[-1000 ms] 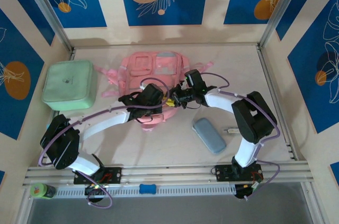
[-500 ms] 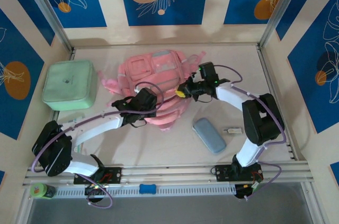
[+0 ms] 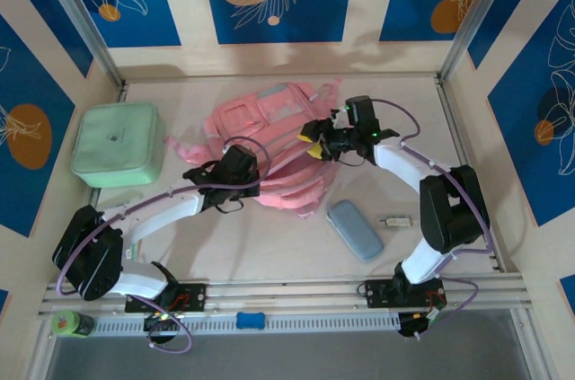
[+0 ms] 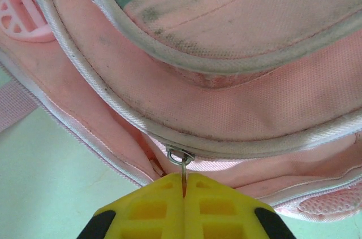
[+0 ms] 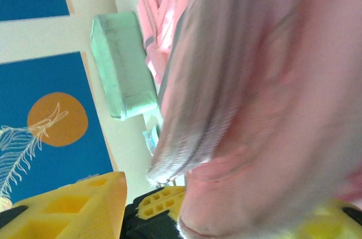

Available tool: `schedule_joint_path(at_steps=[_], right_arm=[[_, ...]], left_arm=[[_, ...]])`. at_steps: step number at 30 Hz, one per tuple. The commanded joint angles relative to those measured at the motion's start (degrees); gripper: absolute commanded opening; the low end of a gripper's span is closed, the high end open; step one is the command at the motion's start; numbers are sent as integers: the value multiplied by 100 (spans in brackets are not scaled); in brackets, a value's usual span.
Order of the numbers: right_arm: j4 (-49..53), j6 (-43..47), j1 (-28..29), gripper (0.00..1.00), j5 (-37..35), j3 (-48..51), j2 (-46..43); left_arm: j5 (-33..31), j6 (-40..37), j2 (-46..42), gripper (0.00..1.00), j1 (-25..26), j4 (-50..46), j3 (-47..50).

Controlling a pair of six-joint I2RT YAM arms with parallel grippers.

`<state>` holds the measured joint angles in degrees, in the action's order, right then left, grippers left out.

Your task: Pack books, pencil case, and school supplies into a backpack

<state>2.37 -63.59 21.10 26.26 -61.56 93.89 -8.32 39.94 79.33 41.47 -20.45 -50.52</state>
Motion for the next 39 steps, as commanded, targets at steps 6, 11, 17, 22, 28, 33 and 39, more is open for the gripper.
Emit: schedule_joint_path(at_steps=[6,11,17,22,28,33,39], right_arm=[[-555,-442,1184,50,-1378,45,235],[-186,-391,983,12,-1386,9,270],[83,-137,297,0,-562,-194,199],[559,144,101,0,-107,-525,77],[699,139,-38,0,127,-539,86],[800,243,25,0,-14,-464,101],[762,520,201,21,13,-471,69]], left_arm=[[202,-74,74,0,-6,275,-219],[-110,-108,39,0,-32,21,-238],[-750,-241,-11,0,-437,-588,-192],[-1038,-646,-1,0,-966,-708,-156],[-996,-1179,387,0,-1814,-23,-326],[-829,-1486,638,0,-2209,760,-425],[-123,-1498,483,4,-2231,703,-398]])
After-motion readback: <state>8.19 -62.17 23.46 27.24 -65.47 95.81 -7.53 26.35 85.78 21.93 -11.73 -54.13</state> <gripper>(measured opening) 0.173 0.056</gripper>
